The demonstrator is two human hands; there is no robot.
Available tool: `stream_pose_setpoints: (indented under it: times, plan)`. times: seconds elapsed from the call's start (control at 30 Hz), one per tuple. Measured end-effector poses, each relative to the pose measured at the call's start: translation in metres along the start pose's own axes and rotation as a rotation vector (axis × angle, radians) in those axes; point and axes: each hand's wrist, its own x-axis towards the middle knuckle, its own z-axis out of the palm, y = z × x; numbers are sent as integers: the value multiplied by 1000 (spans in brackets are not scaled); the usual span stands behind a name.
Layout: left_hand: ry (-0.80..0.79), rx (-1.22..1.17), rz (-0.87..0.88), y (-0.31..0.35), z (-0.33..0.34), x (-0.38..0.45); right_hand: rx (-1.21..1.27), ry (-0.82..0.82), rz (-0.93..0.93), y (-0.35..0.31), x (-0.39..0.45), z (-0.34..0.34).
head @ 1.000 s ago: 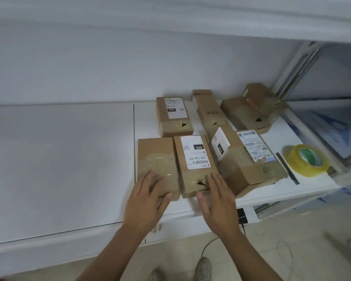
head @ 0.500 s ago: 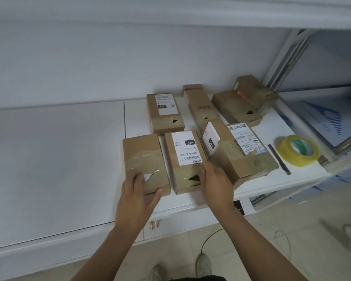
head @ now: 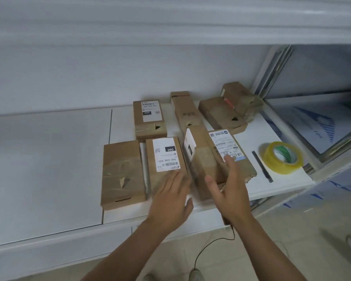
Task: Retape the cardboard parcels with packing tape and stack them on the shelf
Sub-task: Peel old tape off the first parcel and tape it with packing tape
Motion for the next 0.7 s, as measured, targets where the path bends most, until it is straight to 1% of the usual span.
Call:
stream_pose_setpoints:
  times: [0.03,0.07,0.1,0.13,0.2,0.23,0.27,0.3,0.37,0.4,0.43,0.47,0.53,0.57,0.63,0.7]
  plan:
    - [-10,17,-14,8,2,5,123,-60,43,11,-2,1]
    - [-1,-10,-48,15,4,10,183,-94,56,20,-3,4]
    - [31,-102,-104,23,2,14,185,-110,50,27,-5,7]
    - [73,-252,-192,30,0,17,148,-112,19,31,-8,9]
    - [110,-573,-370,43,-7,26,92,-94,-84,34,-11,10]
    - [125,-665,-399,50,-11,32,106,-82,-131,38,-10,10]
    - [129,-686,-392,56,-13,39,115,-54,-165,42,-9,8]
    - [98,-657,-373,60,-15,47,112,-7,-182,46,-7,5]
    - [-33,-494,-354,67,-17,61,23,81,-168,57,4,-5]
    - [-84,-414,-358,69,-16,66,-76,97,-130,63,11,-10]
    - [-100,-365,-370,72,-16,69,-199,79,-73,69,18,-14]
    - [-84,-349,-382,74,-14,70,-314,21,-13,75,24,-18]
    - [-27,-392,-405,78,-10,69,-458,-126,68,88,32,-24]
    - [-12,-426,-425,79,-8,68,-488,-165,73,94,34,-26]
    - [9,-563,-505,79,-6,66,-493,-164,63,101,36,-33]
    - [76,-752,-618,82,-2,64,-464,-107,84,107,39,-42]
